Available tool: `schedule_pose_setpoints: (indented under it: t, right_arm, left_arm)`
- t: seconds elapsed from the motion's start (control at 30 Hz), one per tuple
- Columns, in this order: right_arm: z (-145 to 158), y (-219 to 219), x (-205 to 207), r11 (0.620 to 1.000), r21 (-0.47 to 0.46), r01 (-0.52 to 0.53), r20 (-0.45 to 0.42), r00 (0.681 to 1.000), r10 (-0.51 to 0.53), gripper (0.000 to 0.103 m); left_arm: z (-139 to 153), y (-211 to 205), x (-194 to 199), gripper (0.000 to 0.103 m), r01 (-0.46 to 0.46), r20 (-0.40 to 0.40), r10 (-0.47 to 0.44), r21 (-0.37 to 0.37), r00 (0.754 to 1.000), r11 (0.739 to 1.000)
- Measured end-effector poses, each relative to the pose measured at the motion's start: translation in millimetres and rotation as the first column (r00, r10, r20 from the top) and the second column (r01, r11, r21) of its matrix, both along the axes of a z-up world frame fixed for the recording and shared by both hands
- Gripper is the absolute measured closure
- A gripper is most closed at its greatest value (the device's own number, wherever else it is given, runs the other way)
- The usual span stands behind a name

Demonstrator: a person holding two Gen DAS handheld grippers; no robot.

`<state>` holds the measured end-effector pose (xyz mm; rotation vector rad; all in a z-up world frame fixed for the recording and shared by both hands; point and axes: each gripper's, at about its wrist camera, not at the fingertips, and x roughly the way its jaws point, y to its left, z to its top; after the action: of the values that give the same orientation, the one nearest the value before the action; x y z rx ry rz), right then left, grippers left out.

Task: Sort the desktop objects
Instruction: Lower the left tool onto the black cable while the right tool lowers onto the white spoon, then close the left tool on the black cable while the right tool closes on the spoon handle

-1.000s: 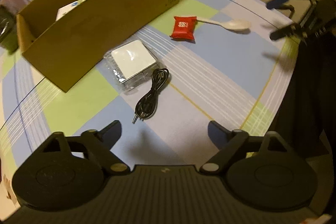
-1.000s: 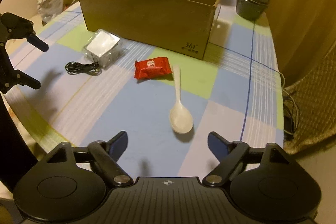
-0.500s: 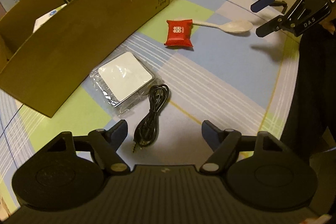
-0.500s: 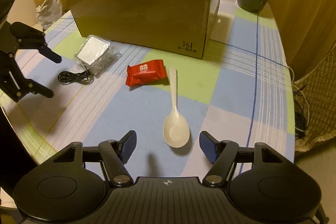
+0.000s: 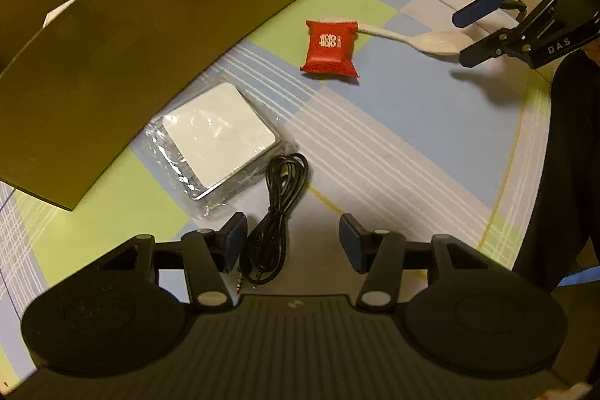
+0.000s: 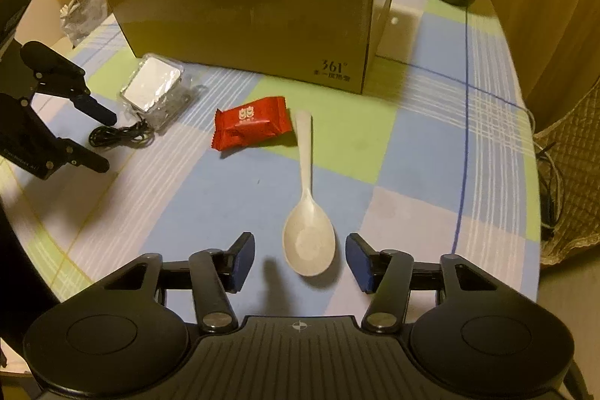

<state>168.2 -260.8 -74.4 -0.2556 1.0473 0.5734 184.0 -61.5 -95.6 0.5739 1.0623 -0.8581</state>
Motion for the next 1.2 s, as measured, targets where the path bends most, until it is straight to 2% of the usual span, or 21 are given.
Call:
schedule_pose_setpoints:
  t: [0.07,0.17,0.23,0.3,0.47,0.63,0.7,0.87,1.0,1.07,1.13,1.2]
  right_arm:
    - [-3,3,4,1.0,-0.009,0.005,-0.009,1.0,-0.005,0.057]
    - [-7,6,7,1.0,-0.022,0.006,-0.01,1.0,-0.006,0.06]
    - [-10,8,9,0.999,-0.033,0.015,-0.018,1.0,-0.015,0.067]
    - [-12,7,9,0.999,-0.036,0.031,-0.03,0.999,-0.032,0.075]
    - [-12,5,1,0.996,-0.01,0.091,-0.046,0.995,-0.091,0.075]
    - [-9,-2,-17,0.978,0.08,0.194,-0.119,0.976,-0.184,0.075]
    - [-11,-3,-25,0.972,0.093,0.218,-0.136,0.969,-0.204,0.075]
    - [-11,1,-41,0.965,0.086,0.248,-0.095,0.966,-0.24,0.075]
    - [-13,3,-49,0.957,0.082,0.278,-0.054,0.96,-0.274,0.073]
    - [-13,4,-54,0.956,0.077,0.283,-0.016,0.959,-0.282,0.068]
    - [-12,4,-60,0.953,0.082,0.293,0.014,0.955,-0.295,0.057]
    - [-11,2,-63,0.946,0.11,0.306,0.027,0.95,-0.31,0.056]
  left_arm:
    - [-1,-2,-3,0.058,-0.013,0.0,0.013,0.004,1.0,1.0]
    - [-3,-4,-7,0.071,-0.042,-0.023,0.042,0.001,0.999,0.999]
    - [-3,-5,-10,0.073,-0.071,-0.029,0.071,-0.008,0.997,0.997]
    - [-2,-6,-13,0.082,-0.096,-0.038,0.095,-0.017,0.995,0.995]
    - [-2,-4,-19,0.082,-0.185,-0.083,0.179,-0.067,0.98,0.981]
    - [-1,-1,-35,0.082,-0.235,-0.118,0.221,-0.114,0.968,0.965]
    - [1,0,-43,0.088,-0.239,-0.114,0.225,-0.121,0.968,0.964]
    - [2,3,-55,0.088,-0.26,-0.091,0.25,-0.128,0.964,0.957]
    - [0,1,-62,0.083,-0.271,-0.062,0.265,-0.134,0.962,0.953]
    - [-1,1,-64,0.08,-0.29,-0.052,0.285,-0.141,0.957,0.947]
    - [-3,3,-64,0.079,-0.313,-0.048,0.309,-0.146,0.95,0.939]
    - [-4,5,-64,0.078,-0.337,-0.044,0.334,-0.158,0.942,0.928]
